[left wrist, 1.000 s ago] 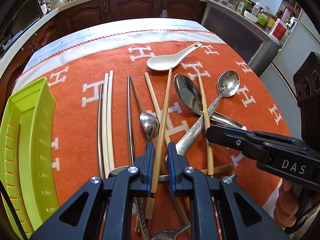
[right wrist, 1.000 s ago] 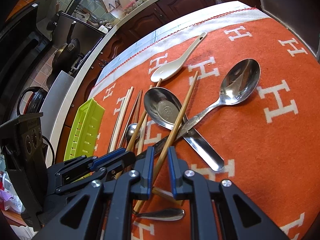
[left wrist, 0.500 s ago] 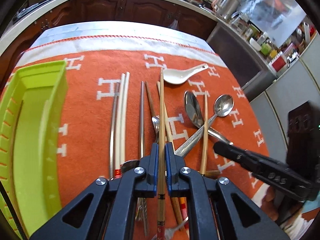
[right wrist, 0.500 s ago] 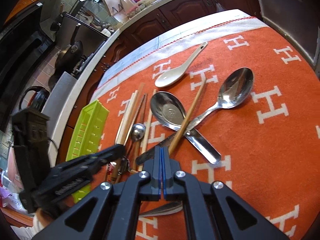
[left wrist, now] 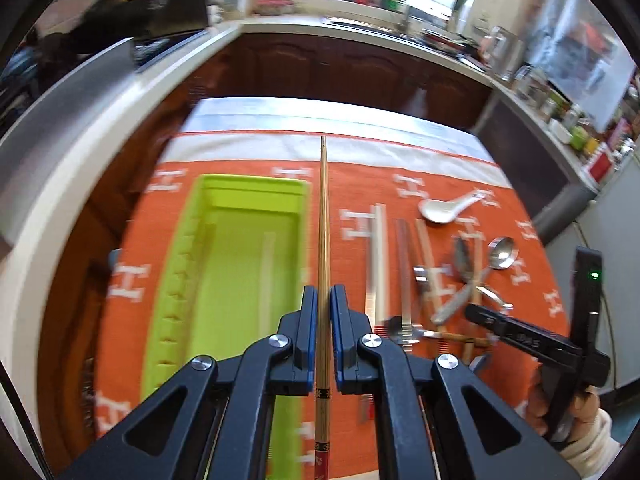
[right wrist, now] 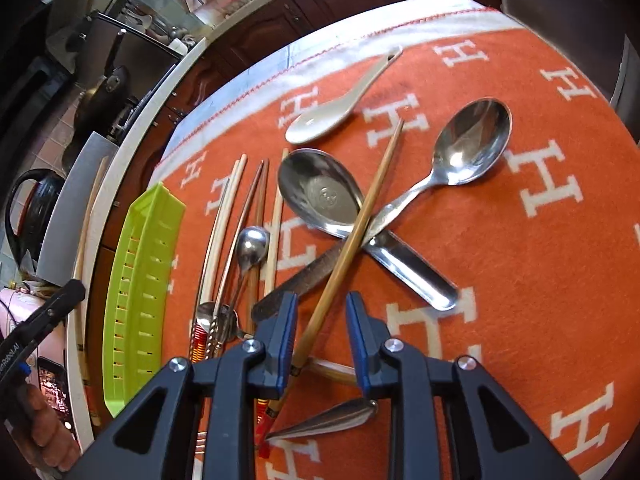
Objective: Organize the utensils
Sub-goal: 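Lift both held chopsticks and carry them over the green tray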
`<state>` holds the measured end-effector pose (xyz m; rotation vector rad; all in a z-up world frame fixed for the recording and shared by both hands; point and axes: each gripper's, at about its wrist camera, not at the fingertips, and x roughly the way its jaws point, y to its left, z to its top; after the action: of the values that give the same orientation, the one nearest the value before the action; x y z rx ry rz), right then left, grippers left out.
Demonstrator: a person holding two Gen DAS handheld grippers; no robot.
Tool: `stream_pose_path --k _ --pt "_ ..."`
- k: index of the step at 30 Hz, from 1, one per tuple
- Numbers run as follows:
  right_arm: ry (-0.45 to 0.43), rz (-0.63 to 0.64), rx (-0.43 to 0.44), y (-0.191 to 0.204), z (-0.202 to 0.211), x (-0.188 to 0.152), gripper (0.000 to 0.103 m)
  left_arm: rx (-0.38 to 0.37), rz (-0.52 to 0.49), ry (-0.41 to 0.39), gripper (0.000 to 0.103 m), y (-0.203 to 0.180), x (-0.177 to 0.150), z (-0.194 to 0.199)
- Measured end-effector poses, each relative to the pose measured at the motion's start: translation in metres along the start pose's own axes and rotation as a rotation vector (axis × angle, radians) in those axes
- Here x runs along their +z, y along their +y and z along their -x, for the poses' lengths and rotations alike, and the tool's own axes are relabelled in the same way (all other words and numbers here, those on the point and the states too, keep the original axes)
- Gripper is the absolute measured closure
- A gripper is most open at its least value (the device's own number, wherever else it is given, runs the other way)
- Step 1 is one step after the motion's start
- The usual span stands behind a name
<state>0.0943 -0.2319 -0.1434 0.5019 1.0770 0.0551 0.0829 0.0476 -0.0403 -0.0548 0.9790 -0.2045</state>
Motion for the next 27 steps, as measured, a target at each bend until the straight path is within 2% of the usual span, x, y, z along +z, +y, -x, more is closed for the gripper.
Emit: stream_pose_path --k 1,3,6,13,16,18,20,24,27 --pt "-0.002 0.01 -0.013 0.002 0.0 0.0 0.078 0.015 0.004 -0.001 0.099 0.006 -0.001 0.0" --pt "0.009 0.016 -0.028 0.006 -0.003 0.0 0.089 0.064 0.006 -0.003 0.099 0.018 -0.004 -0.001" --pt "0.005 0.012 -0.029 0.007 -0.001 -0.002 0.096 0.109 -0.002 0.004 0.099 0.031 -0.009 -0.009" --pt "-0.053 -0.024 -0.009 0.011 0.025 -0.005 0.097 0.096 0.022 0.029 0.098 0.048 -0.019 -0.031" --pt "-0.078 -0.01 0.011 0.023 0.04 -0.005 0.097 0.088 0.037 0.039 0.085 0.051 -0.022 -0.033" --pt "-0.084 0.009 0.042 0.037 0.051 -0.005 0.097 0.085 0.04 0.016 0.076 0.052 -0.025 -0.027" --pt "-0.081 0.033 0.073 0.053 0.058 -0.005 0.097 0.093 0.043 -0.002 0.059 0.054 -0.025 -0.019" --pt "-0.057 0.103 0.136 0.094 0.063 -0.006 0.097 0.138 0.048 -0.053 0.049 0.062 -0.027 0.004" --pt "-0.022 0.158 0.172 0.127 0.059 -0.01 0.096 0.191 0.063 -0.084 0.037 0.073 -0.029 0.018"
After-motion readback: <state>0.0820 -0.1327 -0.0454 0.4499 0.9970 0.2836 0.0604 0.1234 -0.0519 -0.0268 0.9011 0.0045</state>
